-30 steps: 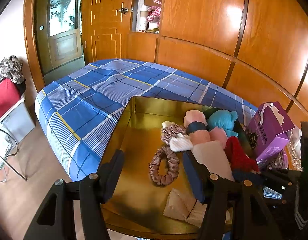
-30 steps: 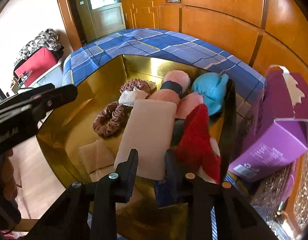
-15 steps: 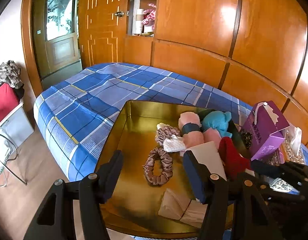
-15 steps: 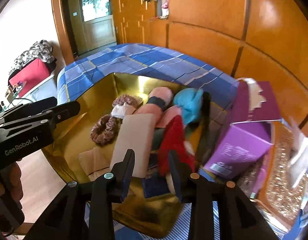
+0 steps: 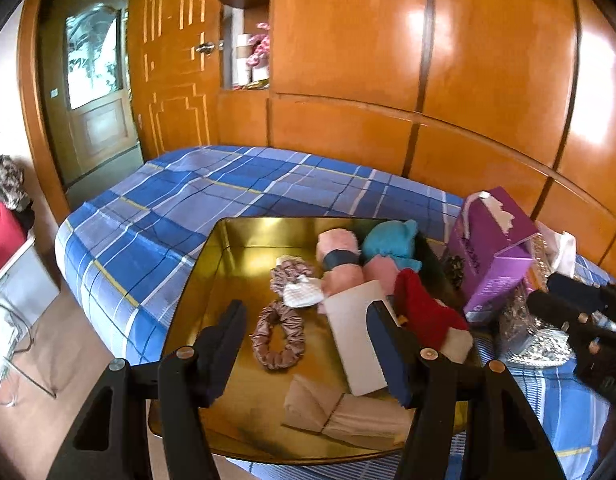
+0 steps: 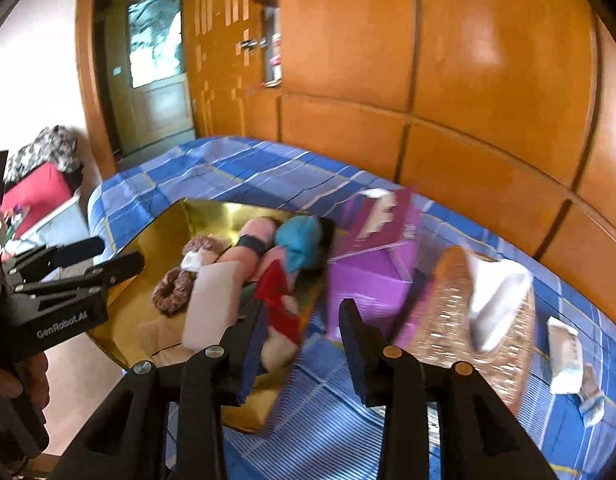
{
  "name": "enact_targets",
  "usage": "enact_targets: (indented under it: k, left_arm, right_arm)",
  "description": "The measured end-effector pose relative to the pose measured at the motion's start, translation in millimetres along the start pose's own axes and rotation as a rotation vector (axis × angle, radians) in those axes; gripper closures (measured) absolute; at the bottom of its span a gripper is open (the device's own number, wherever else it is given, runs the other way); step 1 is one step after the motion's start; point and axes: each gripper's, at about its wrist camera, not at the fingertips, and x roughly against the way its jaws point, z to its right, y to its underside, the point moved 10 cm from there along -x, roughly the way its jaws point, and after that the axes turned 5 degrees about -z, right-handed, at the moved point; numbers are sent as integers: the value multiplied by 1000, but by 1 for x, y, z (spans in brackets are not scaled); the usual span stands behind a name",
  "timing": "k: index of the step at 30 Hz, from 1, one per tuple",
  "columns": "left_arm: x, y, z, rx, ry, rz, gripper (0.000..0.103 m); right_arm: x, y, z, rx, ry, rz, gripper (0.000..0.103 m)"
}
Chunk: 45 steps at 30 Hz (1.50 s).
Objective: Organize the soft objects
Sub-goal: 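Move both grippers back over the bedspread toward the remaining items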
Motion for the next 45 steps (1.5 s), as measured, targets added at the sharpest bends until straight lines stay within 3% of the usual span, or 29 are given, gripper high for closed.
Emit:
enact_targets:
  k: [6, 11, 20, 30, 36, 41, 45]
  left_arm:
    - [15, -7, 31, -80, 36, 32, 40]
    - [27, -12, 60, -146, 77, 56, 40]
    - [43, -17, 133, -291, 183, 78, 40]
    - [75, -16, 247, -494, 381, 110, 40]
    - [78, -15, 315, -557, 504, 52, 40]
    - [62, -4, 377, -540, 605, -114, 40]
    - [41, 7, 421, -529, 622, -205, 30]
  right_arm:
    - [25, 9, 54, -122, 60, 32, 64]
    - [40, 35, 113, -263, 119, 19, 63]
    - [61, 125, 212, -490, 277, -80, 63]
    - [92, 217, 274, -674, 403, -174, 61]
    - [93, 251, 285, -721, 428, -229, 61]
    - [84, 267, 284, -726, 419, -265, 61]
    - [78, 276, 282, -734, 401, -281, 61]
